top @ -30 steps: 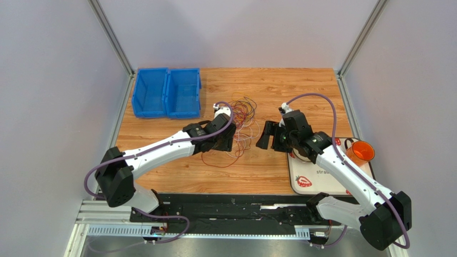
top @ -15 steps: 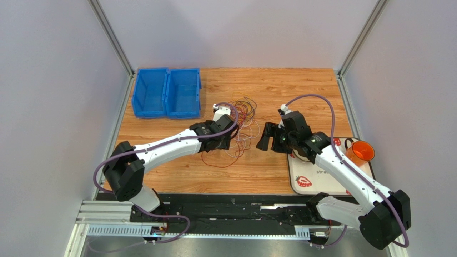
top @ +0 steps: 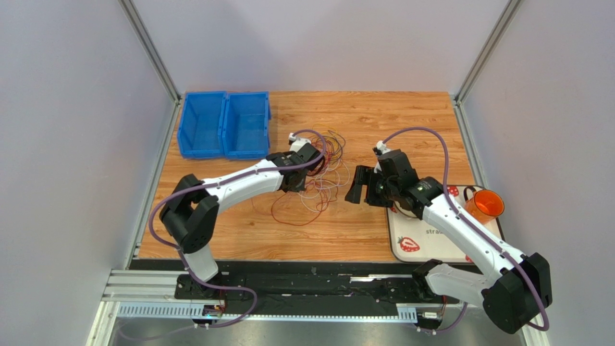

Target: Untangle the cables

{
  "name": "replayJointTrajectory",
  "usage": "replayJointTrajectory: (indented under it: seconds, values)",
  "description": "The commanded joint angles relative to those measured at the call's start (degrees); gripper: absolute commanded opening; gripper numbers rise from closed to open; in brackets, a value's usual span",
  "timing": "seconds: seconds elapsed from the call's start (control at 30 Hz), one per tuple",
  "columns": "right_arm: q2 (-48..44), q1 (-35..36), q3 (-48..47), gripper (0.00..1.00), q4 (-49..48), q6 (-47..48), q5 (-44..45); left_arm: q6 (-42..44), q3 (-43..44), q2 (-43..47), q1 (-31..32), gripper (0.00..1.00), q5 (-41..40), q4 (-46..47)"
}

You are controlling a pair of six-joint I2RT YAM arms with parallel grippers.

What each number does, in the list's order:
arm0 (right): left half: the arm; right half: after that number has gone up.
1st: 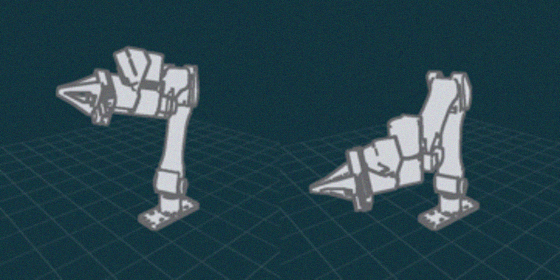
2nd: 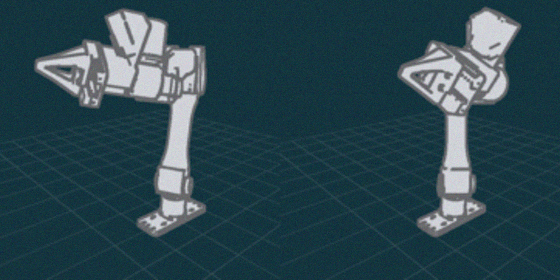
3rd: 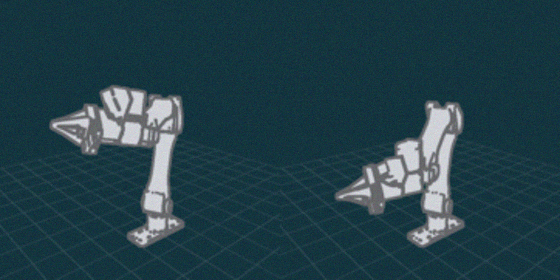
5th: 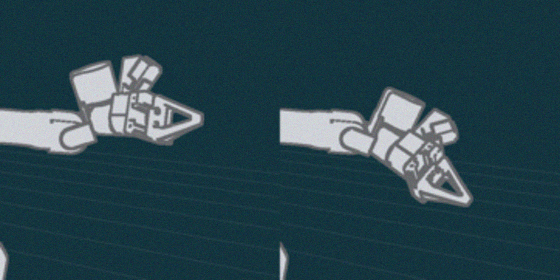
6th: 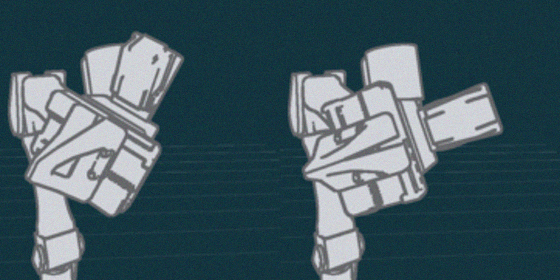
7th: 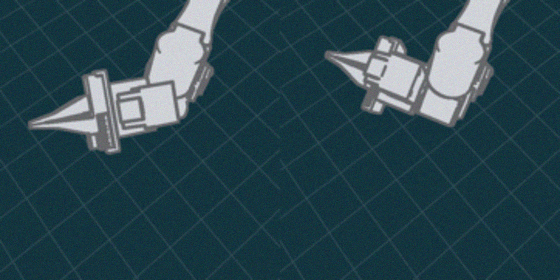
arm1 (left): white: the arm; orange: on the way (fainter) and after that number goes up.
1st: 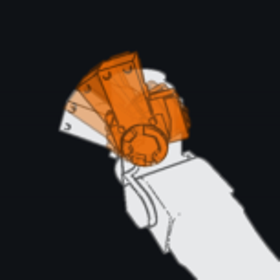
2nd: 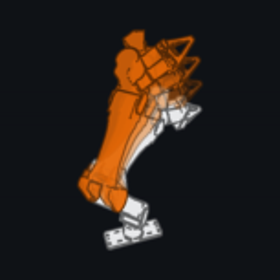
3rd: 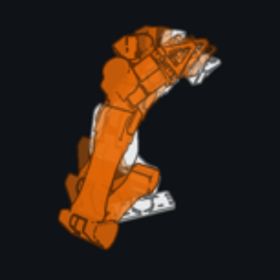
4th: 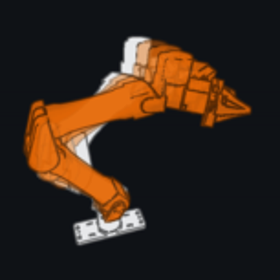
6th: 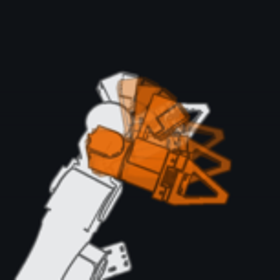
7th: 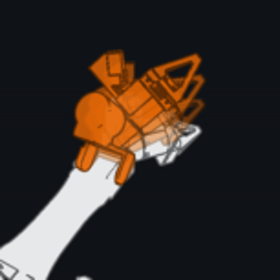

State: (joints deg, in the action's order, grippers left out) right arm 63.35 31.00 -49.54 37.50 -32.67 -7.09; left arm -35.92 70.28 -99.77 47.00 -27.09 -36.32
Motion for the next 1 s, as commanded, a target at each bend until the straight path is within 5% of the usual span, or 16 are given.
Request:
replayJointTrajectory:
  seconds: [0.0, 0.2, 0.4, 0.73, 0.97]
  values:
    - [-0.4, 0.3, -0.6, 0.79, -0.6, 1.3, 0.4, 5.7, 13.6, 11.6, -0.1, 0.00, -5.0, -7.2]
    - [0.5, 0.3, -0.8, 0.79, -2.2, 0.8, -0.1, 16.0, 42.3, 18.1, -0.1, 0.00, -5.3, -17.5]
    - [1.9, 0.3, -1.7, 0.79, -2.7, 0.6, -0.8, 21.0, 53.6, 20.7, -0.1, 0.00, -0.2, -19.2]
    - [1.6, 0.4, -1.3, 0.79, -2.6, 0.1, -0.9, 22.2, 37.8, 25.5, -1.4, 0.00, -4.0, -12.8]
    - [0.8, 0.3, 0.1, 0.79, -2.8, 0.1, -0.6, 19.6, 28.9, 27.3, -6.8, 0.00, 0.3, -11.1]
